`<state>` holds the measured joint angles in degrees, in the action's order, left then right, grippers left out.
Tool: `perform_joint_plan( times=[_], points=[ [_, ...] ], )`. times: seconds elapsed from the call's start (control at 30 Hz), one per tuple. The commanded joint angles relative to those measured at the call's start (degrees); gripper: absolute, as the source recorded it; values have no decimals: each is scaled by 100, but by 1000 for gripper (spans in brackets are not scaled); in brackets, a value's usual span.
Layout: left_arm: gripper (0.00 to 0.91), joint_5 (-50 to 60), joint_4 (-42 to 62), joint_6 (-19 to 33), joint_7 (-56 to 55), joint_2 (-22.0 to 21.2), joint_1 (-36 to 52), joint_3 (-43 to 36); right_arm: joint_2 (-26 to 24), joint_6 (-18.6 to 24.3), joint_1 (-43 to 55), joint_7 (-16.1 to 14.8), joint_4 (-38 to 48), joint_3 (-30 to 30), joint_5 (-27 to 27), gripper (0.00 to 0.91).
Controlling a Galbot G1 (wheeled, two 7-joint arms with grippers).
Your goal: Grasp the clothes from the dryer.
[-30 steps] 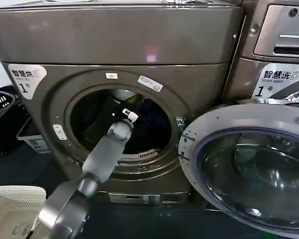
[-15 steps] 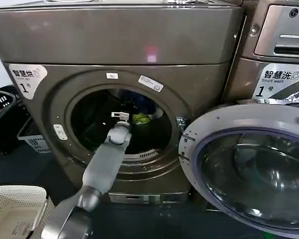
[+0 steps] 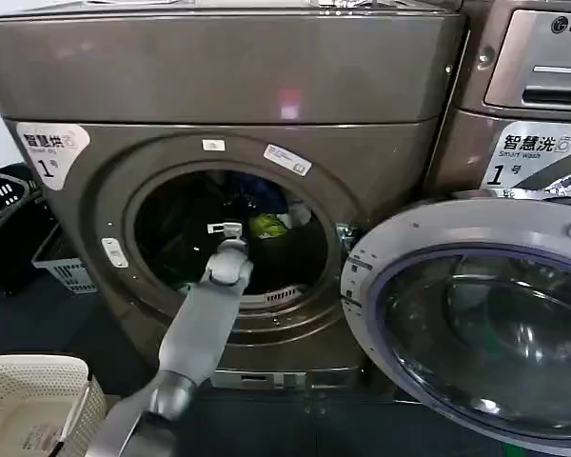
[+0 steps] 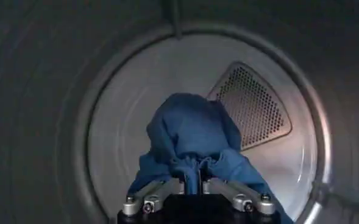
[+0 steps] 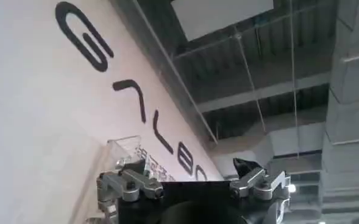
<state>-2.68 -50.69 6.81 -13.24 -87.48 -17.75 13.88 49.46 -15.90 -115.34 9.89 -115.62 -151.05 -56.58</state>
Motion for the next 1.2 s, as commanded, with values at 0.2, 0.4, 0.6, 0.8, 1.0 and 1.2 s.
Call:
perform_joint_plan(
  times=[0.2,0.4,0.6,0.8,1.0,1.2],
  points=[
    [0,157,-103,-34,-189,-19,-196,14,-11,67,-5,3,16,-8,-13,907],
    [0,149,-106,-28,-199,-69,-123,5,11,66,-13,-2,26,-26,-13,907],
    [0,154,-114,-29,-223,-68,-137,10,10,71,-25,0,33,-44,-12,907],
    [0,148,-132,-33,-227,-51,-167,15,14,93,-21,4,26,-47,-21,907],
    [0,139,-131,-32,-225,-77,-146,13,16,23,-7,54,22,-76,-43,907],
    [0,134,-123,-33,-226,-90,-135,12,-4,-3,-22,75,52,-120,-42,907]
  ],
)
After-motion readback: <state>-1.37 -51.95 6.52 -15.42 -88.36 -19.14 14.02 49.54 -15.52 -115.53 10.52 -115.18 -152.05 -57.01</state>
